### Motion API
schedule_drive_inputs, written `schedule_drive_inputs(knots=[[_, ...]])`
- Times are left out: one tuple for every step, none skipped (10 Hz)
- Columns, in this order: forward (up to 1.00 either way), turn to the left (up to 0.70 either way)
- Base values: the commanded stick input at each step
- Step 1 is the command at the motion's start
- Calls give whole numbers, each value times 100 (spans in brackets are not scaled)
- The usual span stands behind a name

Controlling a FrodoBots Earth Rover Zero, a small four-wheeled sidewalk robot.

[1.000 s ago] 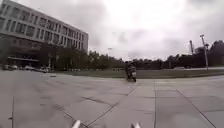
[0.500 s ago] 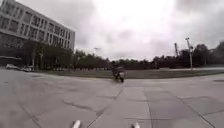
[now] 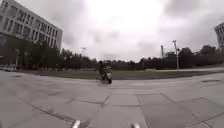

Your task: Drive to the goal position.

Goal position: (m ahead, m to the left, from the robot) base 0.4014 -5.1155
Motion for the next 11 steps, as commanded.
schedule_drive_inputs(knots=[[70, -33], [70, -33], [70, -33], [70, -33], [70, -33], [70, -32], [70, -20], [70, -18], [70, -35], [70, -35], [70, -35]])
